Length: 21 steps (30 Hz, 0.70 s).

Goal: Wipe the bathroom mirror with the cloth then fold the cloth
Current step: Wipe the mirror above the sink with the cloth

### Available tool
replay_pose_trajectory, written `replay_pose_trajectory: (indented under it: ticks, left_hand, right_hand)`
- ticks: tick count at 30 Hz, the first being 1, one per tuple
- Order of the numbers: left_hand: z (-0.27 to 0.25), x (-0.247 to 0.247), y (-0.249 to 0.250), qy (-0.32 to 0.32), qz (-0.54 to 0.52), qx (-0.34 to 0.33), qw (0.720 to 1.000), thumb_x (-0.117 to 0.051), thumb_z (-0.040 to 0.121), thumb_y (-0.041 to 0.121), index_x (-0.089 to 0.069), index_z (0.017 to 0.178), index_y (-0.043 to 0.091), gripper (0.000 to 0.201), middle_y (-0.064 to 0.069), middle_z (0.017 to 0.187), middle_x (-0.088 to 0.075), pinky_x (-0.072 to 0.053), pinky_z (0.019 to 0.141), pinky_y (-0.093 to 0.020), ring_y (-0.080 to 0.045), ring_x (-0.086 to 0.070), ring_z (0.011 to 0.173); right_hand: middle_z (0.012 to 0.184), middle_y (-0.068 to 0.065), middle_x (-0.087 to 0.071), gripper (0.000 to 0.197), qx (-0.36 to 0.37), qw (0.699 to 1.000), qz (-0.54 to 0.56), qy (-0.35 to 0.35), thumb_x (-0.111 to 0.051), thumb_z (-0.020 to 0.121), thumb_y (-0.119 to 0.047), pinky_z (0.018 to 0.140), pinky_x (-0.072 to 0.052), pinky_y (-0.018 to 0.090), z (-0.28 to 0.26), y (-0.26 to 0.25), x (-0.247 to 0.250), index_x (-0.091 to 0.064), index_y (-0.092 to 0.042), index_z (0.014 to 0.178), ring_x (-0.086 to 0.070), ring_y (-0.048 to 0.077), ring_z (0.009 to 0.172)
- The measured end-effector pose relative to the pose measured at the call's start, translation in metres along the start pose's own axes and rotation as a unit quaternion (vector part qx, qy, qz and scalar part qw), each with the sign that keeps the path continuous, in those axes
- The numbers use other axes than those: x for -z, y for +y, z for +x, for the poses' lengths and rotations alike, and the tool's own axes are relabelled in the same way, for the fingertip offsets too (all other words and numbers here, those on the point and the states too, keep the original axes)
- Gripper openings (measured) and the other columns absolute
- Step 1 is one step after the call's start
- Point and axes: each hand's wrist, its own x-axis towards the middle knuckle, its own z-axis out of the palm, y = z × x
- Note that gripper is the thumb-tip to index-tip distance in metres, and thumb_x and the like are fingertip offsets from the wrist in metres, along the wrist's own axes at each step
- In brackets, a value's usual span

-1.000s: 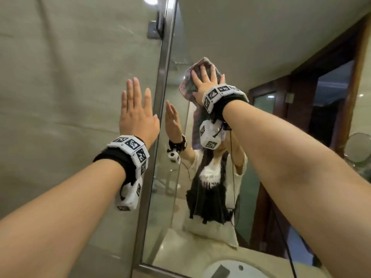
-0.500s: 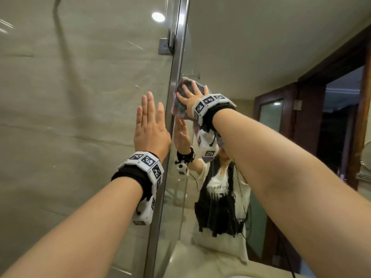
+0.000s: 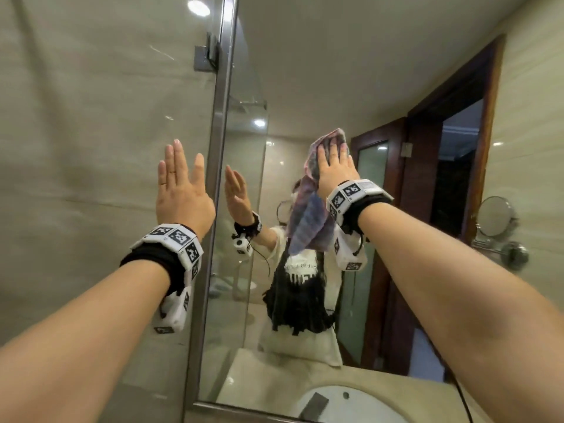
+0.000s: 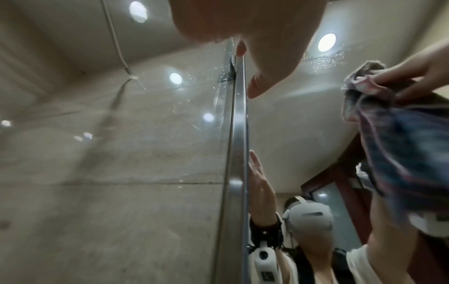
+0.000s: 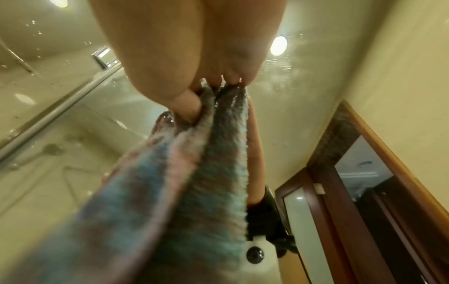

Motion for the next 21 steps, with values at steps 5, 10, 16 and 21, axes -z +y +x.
replay_pose_trajectory:
  ticks: [5,10,16,21]
  left_hand:
    - [-0.047,-0.015,0.033,-0.059,0.001,-0.028,0.998,-0.051,0.087,0.020,-0.013,0.149,0.016,0.073,-0.020,0.155,0.013,0.007,0.116,-0.041,-0.031,0.013,0.144]
    - [-0.100,-0.027,0.056,-0.109,-0.020,-0.073,0.991,-0.052,0.085,0.017,-0.017,0.149,0.016,0.073,-0.019,0.155,0.012,0.011,0.115,-0.039,-0.030,0.012,0.144]
    - [-0.160,-0.024,0.070,-0.171,-0.030,-0.071,0.982,-0.054,0.086,0.021,-0.021,0.148,0.015,0.070,-0.019,0.156,0.008,0.005,0.117,-0.040,-0.030,0.009,0.145]
    - [-0.198,-0.009,0.076,-0.202,-0.022,-0.099,0.974,-0.055,0.086,0.021,-0.024,0.147,0.014,0.069,-0.019,0.156,0.005,0.002,0.118,-0.041,-0.031,0.006,0.145]
  right_hand:
    - [0.156,0.021,0.011,0.076,0.040,0.996,-0.075,-0.021,-0.043,0.096,-0.027,0.121,-0.002,0.046,-0.055,0.012,-0.047,0.006,-0.005,0.149,0.006,0.040,0.145]
    - [0.156,0.024,0.007,0.060,0.090,0.986,-0.115,-0.075,-0.029,0.099,-0.013,0.120,-0.002,0.046,-0.119,0.017,-0.090,0.004,0.002,0.147,0.003,0.041,0.145]
    - [0.156,0.025,0.001,0.057,0.151,0.965,-0.108,-0.187,-0.025,0.100,-0.014,0.118,-0.003,0.046,-0.210,0.017,-0.165,0.001,0.007,0.146,-0.001,0.039,0.145]
    - [0.157,0.019,0.008,0.068,0.072,0.927,-0.002,-0.367,-0.037,0.099,-0.023,0.116,-0.021,0.038,-0.300,0.003,-0.231,0.003,0.001,0.148,-0.014,0.033,0.145]
